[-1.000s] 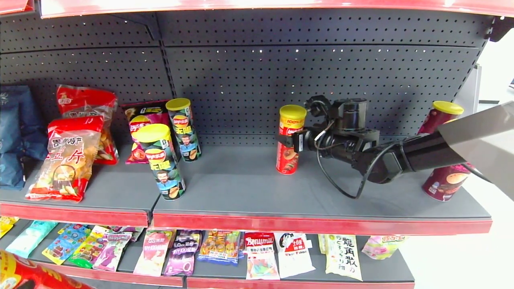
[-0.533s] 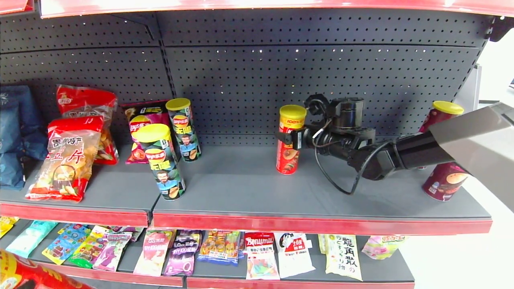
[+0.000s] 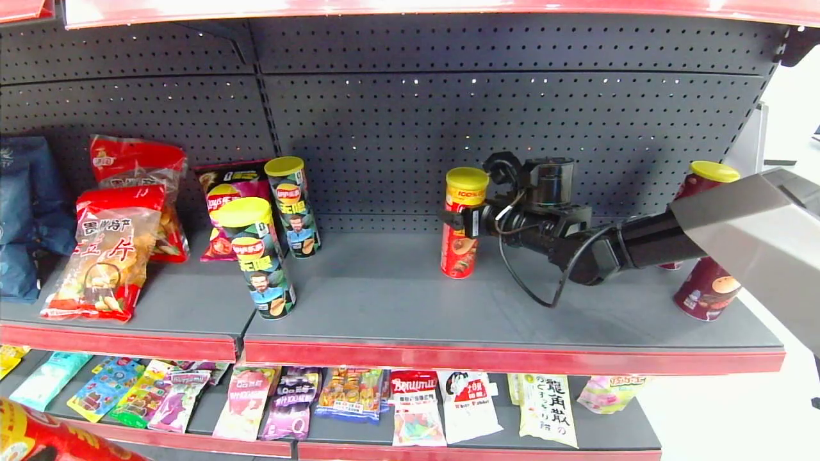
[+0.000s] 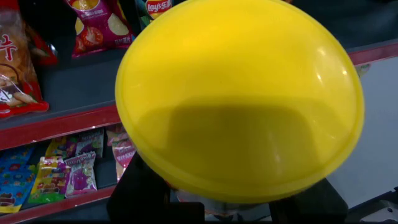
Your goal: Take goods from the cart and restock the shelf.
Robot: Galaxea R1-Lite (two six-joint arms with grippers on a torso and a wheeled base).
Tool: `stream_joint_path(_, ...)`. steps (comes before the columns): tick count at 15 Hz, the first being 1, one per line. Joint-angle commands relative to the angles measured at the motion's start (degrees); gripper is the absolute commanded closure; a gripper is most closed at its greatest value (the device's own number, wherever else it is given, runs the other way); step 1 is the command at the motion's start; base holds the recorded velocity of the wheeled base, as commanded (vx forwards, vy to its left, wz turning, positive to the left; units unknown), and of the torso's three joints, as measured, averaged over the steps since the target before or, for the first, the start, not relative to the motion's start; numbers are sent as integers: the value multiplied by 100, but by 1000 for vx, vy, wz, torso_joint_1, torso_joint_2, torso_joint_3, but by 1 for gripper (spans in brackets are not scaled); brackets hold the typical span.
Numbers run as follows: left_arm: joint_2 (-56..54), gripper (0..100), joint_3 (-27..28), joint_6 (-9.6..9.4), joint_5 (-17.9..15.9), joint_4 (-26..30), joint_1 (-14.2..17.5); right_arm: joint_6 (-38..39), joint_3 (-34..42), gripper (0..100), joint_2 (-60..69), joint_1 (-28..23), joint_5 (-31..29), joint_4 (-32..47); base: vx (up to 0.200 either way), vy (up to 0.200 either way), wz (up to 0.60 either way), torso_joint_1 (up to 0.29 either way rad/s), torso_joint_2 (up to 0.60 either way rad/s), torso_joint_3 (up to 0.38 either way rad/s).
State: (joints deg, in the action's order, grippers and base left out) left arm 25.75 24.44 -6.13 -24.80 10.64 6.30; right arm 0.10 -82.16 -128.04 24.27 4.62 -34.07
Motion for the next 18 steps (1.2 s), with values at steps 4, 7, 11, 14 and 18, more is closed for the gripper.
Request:
stream_joint_path(4, 1, 100, -10, -11, 1, -1, 3, -1, -186, 0, -134, -10, -5, 23, 0, 0, 0, 0, 0, 0)
stream_joint_path(7, 1, 100, -10, -2, 1, -1, 3, -1, -335, 0, -230, -37, -58, 41, 0, 0, 0, 0, 0, 0)
stream_joint_path(11, -17, 100, -10, -2, 1, 8, 3, -1, -309, 100, -248, -28, -93, 32, 0, 0, 0, 0, 0, 0)
stream_joint_path(14, -26, 100, -10, -2, 1, 8, 3, -1, -203, 100, -90, 25, -198, 41, 0, 0, 0, 0, 0, 0)
stream_joint_path(18, -26, 100, -10, -2, 1, 8, 3, -177, 772, 100, 807, 289, -629, 59, 0, 0, 0, 0, 0, 0)
